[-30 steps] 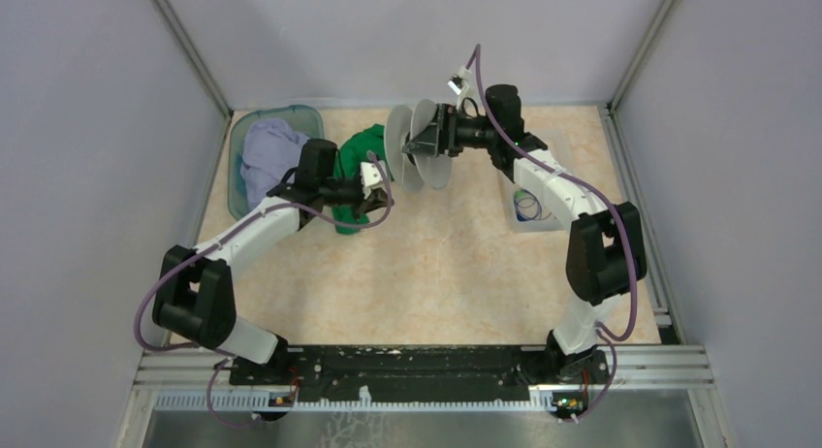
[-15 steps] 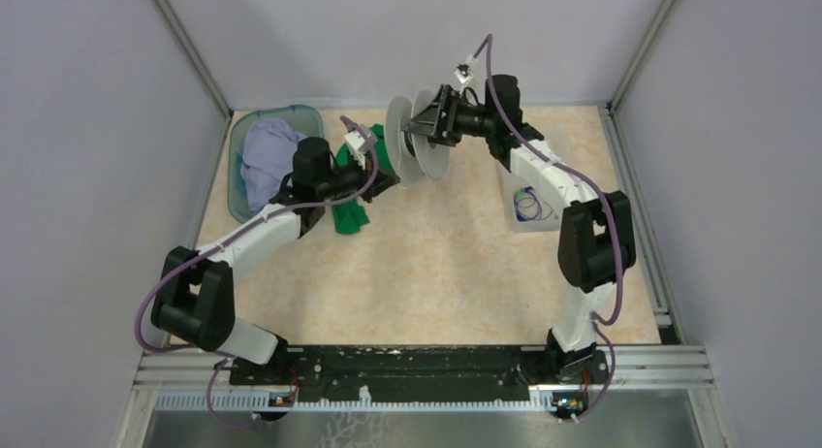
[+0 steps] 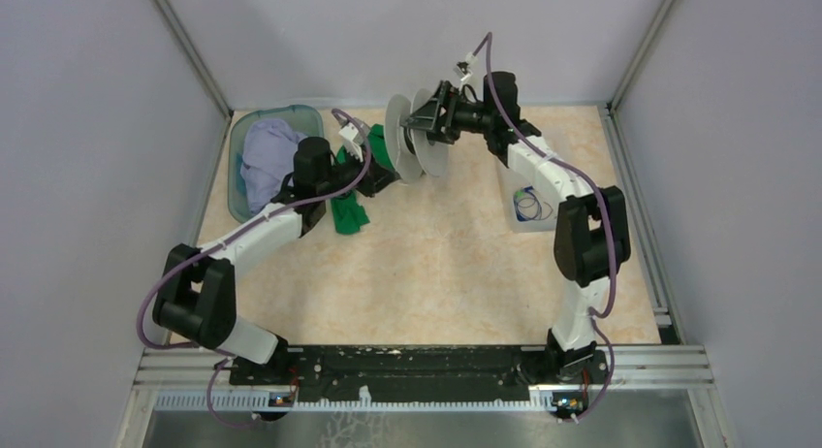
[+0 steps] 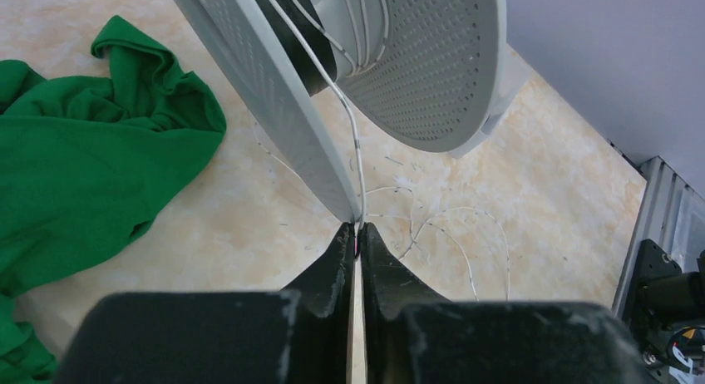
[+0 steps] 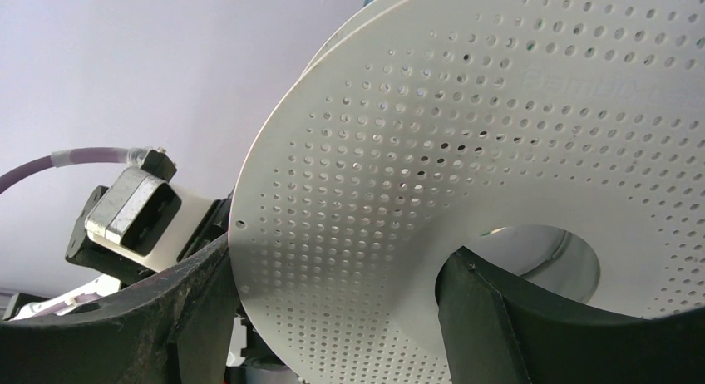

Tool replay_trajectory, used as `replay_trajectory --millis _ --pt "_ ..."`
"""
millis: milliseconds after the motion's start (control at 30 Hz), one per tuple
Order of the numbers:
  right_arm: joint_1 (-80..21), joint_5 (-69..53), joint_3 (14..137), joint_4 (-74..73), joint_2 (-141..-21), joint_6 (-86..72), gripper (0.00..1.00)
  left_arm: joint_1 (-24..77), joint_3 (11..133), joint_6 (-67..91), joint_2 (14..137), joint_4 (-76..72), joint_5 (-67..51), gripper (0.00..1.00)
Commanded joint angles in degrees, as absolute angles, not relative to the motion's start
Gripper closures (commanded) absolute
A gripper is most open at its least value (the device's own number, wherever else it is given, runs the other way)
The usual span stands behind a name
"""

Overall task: Wrap the cables
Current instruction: Wrap the cable around the cable reel.

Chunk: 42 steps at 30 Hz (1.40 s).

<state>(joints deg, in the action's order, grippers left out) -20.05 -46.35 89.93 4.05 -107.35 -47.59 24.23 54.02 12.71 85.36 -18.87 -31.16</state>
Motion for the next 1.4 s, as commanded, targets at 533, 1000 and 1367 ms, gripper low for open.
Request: replay_trajectory --millis 533,1000,1367 --pt "-20.6 -47.3 92.3 8.6 -107.0 -47.9 1.00 24.9 58.0 13.4 87.7 -21.2 -28.5 0.60" --pt "-20.6 -48.5 90.5 9.4 -106.1 -46.6 1.00 24.4 59.2 12.0 86.8 -19.9 -25.4 0.54" --pt "-21.2 -48.4 89.8 9.5 -105.8 -45.6 1.00 25.7 64.3 14.5 88.5 -11.8 -18.9 0.78"
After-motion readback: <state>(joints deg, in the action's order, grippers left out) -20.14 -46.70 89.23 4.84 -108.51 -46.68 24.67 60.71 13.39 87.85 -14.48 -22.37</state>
